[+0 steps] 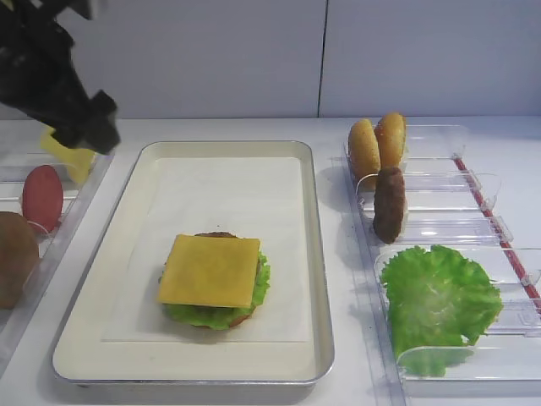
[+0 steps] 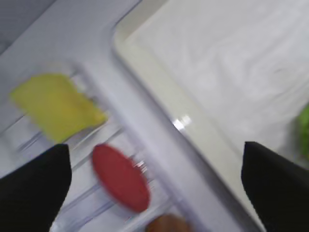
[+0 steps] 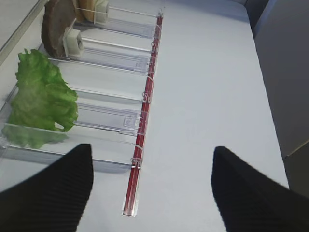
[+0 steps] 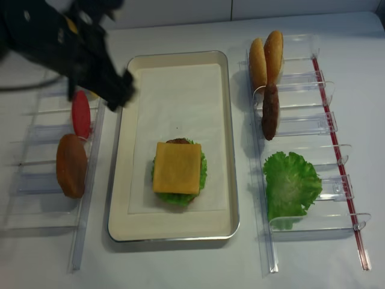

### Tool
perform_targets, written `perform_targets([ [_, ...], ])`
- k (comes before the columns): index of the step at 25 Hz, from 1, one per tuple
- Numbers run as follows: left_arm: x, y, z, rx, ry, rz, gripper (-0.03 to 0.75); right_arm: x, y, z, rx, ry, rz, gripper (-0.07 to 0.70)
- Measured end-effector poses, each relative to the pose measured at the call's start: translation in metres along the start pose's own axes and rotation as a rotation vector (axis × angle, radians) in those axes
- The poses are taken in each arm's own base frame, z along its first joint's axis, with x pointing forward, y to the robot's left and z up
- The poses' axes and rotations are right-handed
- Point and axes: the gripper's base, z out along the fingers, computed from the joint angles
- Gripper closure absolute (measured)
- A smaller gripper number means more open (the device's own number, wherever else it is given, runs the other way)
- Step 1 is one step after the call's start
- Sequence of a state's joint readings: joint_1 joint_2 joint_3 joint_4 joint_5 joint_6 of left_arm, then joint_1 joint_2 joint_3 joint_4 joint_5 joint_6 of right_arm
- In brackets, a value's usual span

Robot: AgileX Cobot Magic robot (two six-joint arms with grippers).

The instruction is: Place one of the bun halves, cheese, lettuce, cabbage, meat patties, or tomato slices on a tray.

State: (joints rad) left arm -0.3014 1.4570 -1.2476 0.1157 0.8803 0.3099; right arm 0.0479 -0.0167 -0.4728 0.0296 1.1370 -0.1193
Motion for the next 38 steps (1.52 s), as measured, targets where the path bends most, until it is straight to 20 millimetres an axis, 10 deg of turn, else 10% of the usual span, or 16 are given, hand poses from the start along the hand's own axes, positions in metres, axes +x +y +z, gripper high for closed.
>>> perform_targets([
  [10,0.0,0.031,-0.085,-0.19,-0.002,-0.308,0.041,0.0,0.0,0.0,0.0,0.0,-0.002,0.108],
  [23,0.09,-0.001,-0.229,-0.198,-0.316,-0.41,0.073,0.0,0.0,0.0,0.0,0.0,-0.002,0.108],
  [30,0.179,-0.038,-0.249,-0.197,-0.443,-0.494,0.076,0.0,0.0,0.0,0.0,0.0,-0.002,0.108],
  [38,0.252,-0.077,-0.21,-0.133,-0.479,-0.532,0.079,0.0,0.0,0.0,0.0,0.0,-0.002,0.108],
])
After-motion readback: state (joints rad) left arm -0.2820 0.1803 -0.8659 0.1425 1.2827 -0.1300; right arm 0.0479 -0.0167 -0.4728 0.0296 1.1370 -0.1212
